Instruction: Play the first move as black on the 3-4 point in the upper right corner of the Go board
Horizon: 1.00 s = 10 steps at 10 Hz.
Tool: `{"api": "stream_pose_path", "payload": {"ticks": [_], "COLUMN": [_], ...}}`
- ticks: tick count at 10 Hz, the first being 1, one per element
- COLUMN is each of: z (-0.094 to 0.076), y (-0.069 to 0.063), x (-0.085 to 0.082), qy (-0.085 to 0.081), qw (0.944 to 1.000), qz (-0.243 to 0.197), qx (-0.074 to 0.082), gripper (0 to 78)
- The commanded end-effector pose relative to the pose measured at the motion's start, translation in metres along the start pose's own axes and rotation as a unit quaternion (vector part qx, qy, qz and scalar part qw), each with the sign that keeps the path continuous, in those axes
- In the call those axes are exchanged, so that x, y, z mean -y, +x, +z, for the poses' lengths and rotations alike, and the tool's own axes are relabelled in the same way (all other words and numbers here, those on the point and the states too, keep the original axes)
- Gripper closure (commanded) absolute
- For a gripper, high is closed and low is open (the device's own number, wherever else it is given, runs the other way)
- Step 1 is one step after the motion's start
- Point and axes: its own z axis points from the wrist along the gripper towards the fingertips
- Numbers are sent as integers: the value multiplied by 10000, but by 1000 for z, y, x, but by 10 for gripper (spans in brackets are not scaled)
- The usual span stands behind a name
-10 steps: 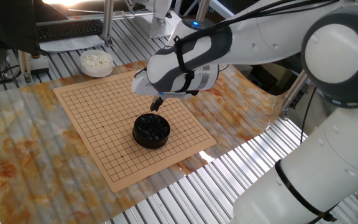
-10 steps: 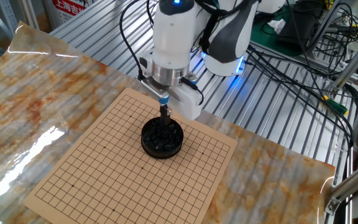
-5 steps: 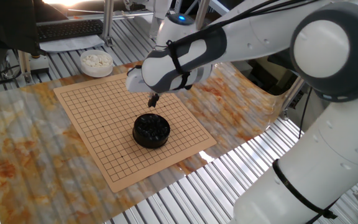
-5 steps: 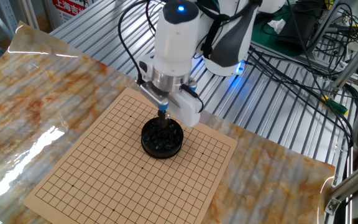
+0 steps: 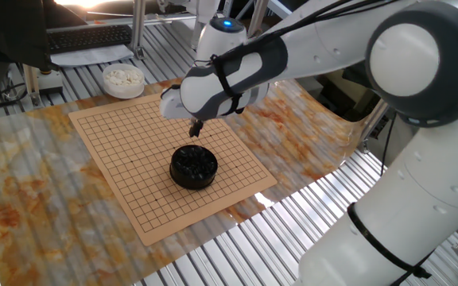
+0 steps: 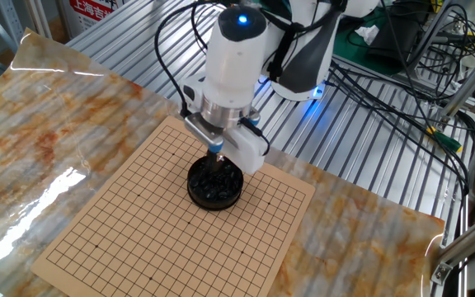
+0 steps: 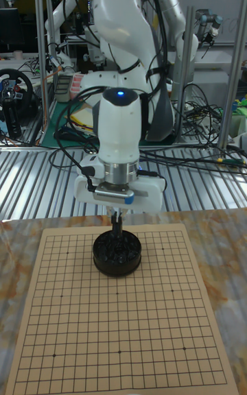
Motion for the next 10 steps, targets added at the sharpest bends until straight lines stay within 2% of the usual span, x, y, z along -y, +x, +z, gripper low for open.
{"api": "stream_pose_path", "payload": {"ticks": [1,4,7,8,10], "z": [15,22,26,30,36], "y": [-40,-51,-53,-57,-68], "x": [5,9,9,11,23], "qy": [767,820,860,1006,987], "qw": [9951,9940,9938,9917,9905], "qz": [-590,-692,-685,-799,-956], "qx": [189,197,133,101,88], "gripper": [764,764,764,764,764]}}
